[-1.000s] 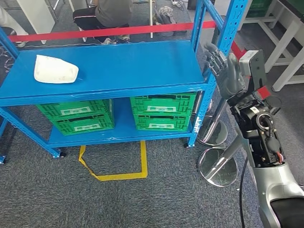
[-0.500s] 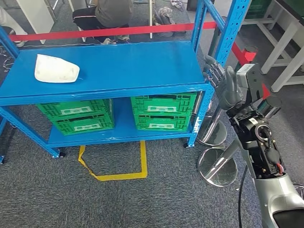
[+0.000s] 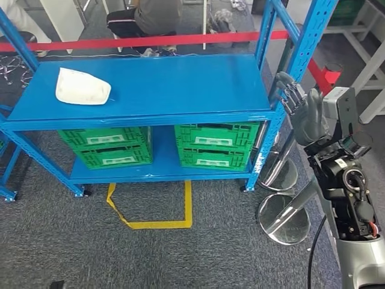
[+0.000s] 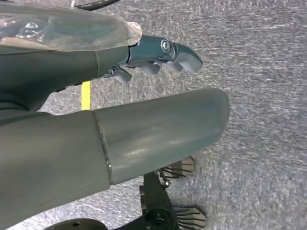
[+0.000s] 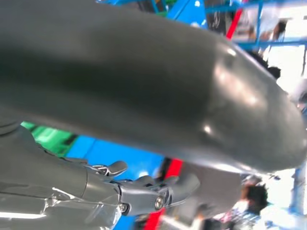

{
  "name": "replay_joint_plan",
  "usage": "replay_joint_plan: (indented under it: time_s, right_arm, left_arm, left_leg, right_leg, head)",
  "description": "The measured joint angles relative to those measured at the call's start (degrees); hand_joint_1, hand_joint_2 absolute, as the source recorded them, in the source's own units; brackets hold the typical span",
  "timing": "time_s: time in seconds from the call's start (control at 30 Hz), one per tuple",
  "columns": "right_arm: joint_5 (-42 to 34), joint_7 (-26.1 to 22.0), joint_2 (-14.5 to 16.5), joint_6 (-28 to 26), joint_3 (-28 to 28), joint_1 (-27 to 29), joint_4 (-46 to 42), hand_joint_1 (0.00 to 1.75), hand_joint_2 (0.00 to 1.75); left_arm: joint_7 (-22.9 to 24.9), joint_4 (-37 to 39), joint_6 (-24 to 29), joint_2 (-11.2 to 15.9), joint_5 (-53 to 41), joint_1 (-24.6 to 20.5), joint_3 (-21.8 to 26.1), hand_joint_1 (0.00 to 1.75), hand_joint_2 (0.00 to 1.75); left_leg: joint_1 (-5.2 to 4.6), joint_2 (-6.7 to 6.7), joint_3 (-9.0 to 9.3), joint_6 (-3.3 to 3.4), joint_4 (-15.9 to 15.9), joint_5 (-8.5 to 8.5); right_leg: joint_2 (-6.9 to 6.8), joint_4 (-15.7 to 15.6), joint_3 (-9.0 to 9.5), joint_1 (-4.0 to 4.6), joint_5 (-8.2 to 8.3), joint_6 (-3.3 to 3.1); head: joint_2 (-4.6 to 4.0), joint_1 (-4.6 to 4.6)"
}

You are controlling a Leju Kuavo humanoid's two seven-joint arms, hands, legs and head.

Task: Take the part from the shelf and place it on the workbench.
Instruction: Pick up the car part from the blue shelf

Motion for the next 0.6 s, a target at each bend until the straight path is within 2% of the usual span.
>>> replay_joint_plan:
  time_s: [0.07, 0.13, 0.17, 0.23, 0.27, 0.3, 0.33, 0.37, 0.4, 0.43, 0.47, 0.5, 0.6]
  right_arm:
    - [-0.01, 0.29, 0.00, -0.02, -0.30, 0.56, -0.62, 0.00, 0.00]
    - [-0.01, 0.37, 0.00, -0.01, -0.49, 0.73, -1.36, 0.00, 0.00]
    - [-0.01, 0.38, 0.00, -0.01, -0.53, 0.70, -1.71, 0.00, 0.00]
    - [-0.01, 0.42, 0.00, -0.01, -0.60, 0.80, -2.06, 0.00, 0.00]
    - [-0.01, 0.46, 0.00, -0.01, -0.62, 0.95, -2.14, 0.00, 0.00]
    - [-0.01, 0.49, 0.01, -0.01, -0.64, 1.07, -2.18, 0.00, 0.00]
    - [-0.01, 0.51, 0.01, -0.01, -0.67, 1.15, -2.26, 0.00, 0.00]
    - [-0.01, 0.52, 0.00, 0.00, -0.70, 1.18, -2.37, 0.00, 0.00]
    - [-0.01, 0.56, 0.01, 0.02, -0.72, 1.21, -2.49, 0.00, 0.00]
    - [-0.01, 0.63, 0.02, 0.08, -0.74, 1.25, -2.61, 0.00, 0.00]
    - [0.02, 0.74, 0.04, 0.17, -0.74, 1.31, -2.68, 0.00, 0.00]
    - [0.07, 0.84, 0.05, 0.28, -0.75, 1.37, -2.73, 0.00, 0.00]
    - [0.23, 0.99, 0.07, 0.55, -0.84, 1.41, -2.95, 0.00, 0.00]
  left_arm:
    - [0.05, -0.01, 0.00, 0.04, -0.02, -0.07, 0.00, 0.00, 0.00]
    - [0.12, 0.01, -0.04, 0.03, -0.07, -0.21, 0.00, 0.00, 0.00]
    - [0.13, 0.01, -0.07, 0.01, -0.10, -0.27, 0.00, 0.00, 0.00]
    - [0.14, 0.02, -0.09, 0.00, -0.15, -0.20, 0.00, 0.00, 0.00]
    - [0.15, 0.02, -0.09, 0.01, -0.15, -0.08, 0.00, 0.00, 0.00]
    - [0.16, 0.02, -0.09, 0.01, -0.16, 0.03, 0.00, 0.00, 0.00]
    - [0.17, 0.02, -0.09, 0.01, -0.16, 0.11, 0.00, 0.00, 0.00]
    - [0.17, 0.02, -0.09, 0.01, -0.17, 0.15, 0.00, 0.00, 0.00]
    - [0.17, 0.01, -0.09, 0.08, -0.16, 0.16, 0.00, 0.00, 0.00]
    - [0.17, 0.01, -0.09, 0.17, -0.16, 0.15, 0.00, 0.00, 0.00]
    - [0.17, 0.01, -0.09, 0.31, -0.14, 0.15, 0.00, 0.00, 0.00]
    - [0.18, 0.00, -0.09, 0.43, -0.10, 0.14, 0.00, 0.00, 0.00]
    - [0.18, -0.01, -0.10, 0.55, 0.08, 0.13, 0.00, 0.00, 0.00]
  left_leg:
    - [0.03, 0.12, 0.04, -0.56, 0.09, -0.29]
    - [0.23, -0.25, -1.05, -0.89, 2.72, -1.55]
    - [0.23, -0.60, -2.91, -0.95, 6.10, -2.79]
    - [0.07, -1.12, -8.84, -0.84, 15.42, -5.41]
    - [-0.07, -1.26, -11.64, -0.67, 18.99, -5.78]
    - [-0.25, -1.35, -13.50, -0.35, 20.48, -4.99]
    - [-0.52, -1.42, -14.18, 0.16, 19.48, -2.96]
    - [-0.89, -1.52, -13.62, 0.85, 16.13, 0.00]
    - [-1.36, -1.71, -12.46, 1.71, 11.73, 3.02]
    - [-1.76, -1.85, -11.00, 2.51, 7.82, 4.91]
    - [-2.08, -1.98, -9.80, 3.02, 4.91, 5.78]
    - [-2.31, -2.06, -9.01, 3.26, 3.45, 5.68]
    - [-2.21, -2.00, -7.18, 3.34, 1.56, 4.73]
  right_leg:
    - [0.41, -0.07, 0.18, 0.11, -0.57, -1.17]
    - [0.76, -0.10, 0.66, 0.13, -0.97, -1.97]
    - [0.86, -0.13, 1.01, 0.16, -1.19, -2.35]
    - [1.10, -0.14, 1.59, 0.46, -1.79, -2.92]
    - [1.28, -0.15, 1.96, 0.65, -2.15, -3.11]
    - [1.48, -0.16, 2.42, 0.86, -2.55, -3.22]
    - [1.69, -0.18, 2.99, 1.05, -2.99, -3.30]
    - [1.89, -0.21, 3.64, 1.24, -3.46, -3.34]
    - [2.04, -0.29, 4.17, 1.32, -3.95, -3.37]
    - [2.23, -0.42, 4.61, 1.47, -4.47, -3.29]
    - [2.38, -0.62, 4.93, 1.53, -4.90, -3.11]
    - [2.49, -0.94, 5.15, 1.50, -5.19, -2.89]
    - [2.43, -1.45, 6.68, 1.47, -5.02, -2.15]
  head:
    - [0.00, -0.60]
    - [0.00, -1.25]
    - [0.00, -1.61]
    - [0.00, -2.31]
    - [0.00, -2.54]
    - [0.00, -2.68]
    - [0.00, -2.78]
    - [0.00, -2.84]
    - [0.00, -2.91]
    - [0.00, -2.95]
    - [0.00, -2.95]
    - [0.00, -2.99]
    - [0.00, -3.13]
